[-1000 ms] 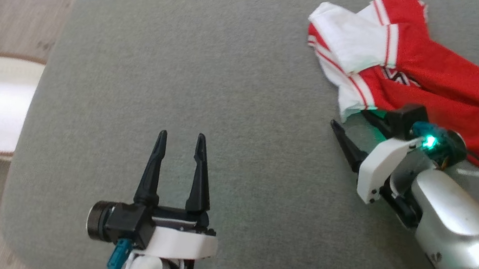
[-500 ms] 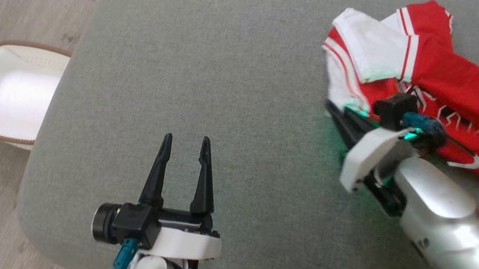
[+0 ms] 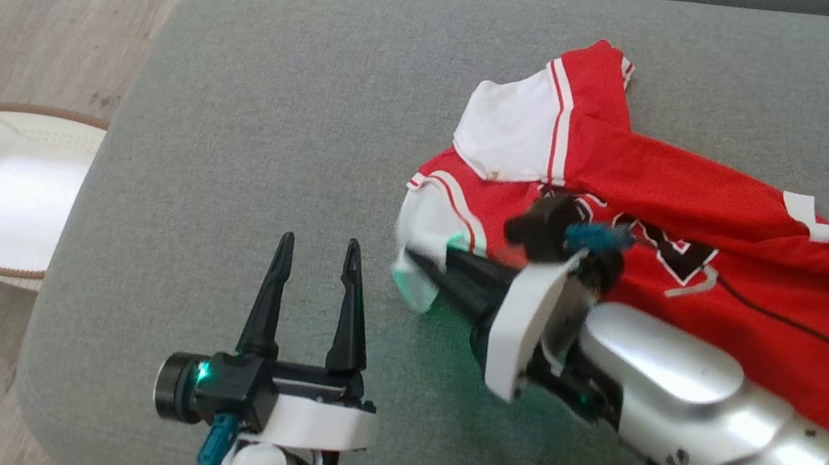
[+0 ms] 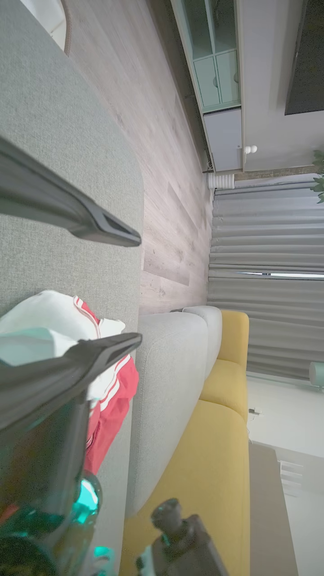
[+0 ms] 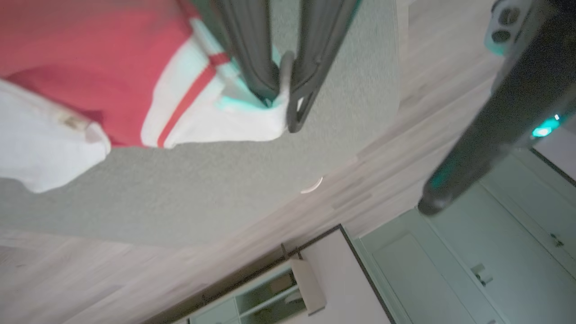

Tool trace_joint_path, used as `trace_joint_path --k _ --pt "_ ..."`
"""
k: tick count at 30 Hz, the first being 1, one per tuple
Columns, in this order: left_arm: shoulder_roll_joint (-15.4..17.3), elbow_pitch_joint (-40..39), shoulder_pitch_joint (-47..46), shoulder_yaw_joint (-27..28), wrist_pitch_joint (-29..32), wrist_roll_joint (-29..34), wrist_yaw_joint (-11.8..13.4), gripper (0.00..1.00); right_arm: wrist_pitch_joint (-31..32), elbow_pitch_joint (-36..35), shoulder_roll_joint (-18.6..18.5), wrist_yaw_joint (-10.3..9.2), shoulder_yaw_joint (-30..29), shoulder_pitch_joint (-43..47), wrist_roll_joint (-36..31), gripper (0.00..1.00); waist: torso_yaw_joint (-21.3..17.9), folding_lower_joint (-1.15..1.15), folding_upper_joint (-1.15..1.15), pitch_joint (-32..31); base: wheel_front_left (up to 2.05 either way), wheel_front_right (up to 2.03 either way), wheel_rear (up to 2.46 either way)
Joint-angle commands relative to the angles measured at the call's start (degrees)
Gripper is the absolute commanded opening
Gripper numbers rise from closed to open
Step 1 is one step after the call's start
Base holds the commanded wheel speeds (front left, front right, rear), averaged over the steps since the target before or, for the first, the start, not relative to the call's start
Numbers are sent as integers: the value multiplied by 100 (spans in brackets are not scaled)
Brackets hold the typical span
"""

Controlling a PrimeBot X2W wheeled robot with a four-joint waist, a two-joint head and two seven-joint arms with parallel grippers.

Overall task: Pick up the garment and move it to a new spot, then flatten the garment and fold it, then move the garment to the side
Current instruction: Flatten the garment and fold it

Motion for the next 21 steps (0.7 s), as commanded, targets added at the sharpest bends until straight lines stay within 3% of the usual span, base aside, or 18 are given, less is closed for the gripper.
trace_joint_path --k 1,5,9,15,21 --pt "16 -131 -55 250 -46 57 -29 100 65 -93 46 -4 198 69 84 100 -29 0 0 -42 0 0 0" --pt "16 -110 14 351 -46 121 -29 100 11 8 -135 -4 318 101 147 100 -160 0 0 -135 0 0 0" --pt "18 -102 74 466 -46 202 -60 100 -98 65 -435 -4 84 159 102 100 -340 0 0 -268 0 0 0" --pt "18 -166 162 615 -46 282 -83 100 -379 -110 -972 -4 -687 423 -207 100 -634 0 0 -429 0 0 0" --pt "17 -200 242 673 -46 337 -110 100 -420 -513 -1241 -4 -1413 831 -587 100 -855 0 0 -502 0 0 0"
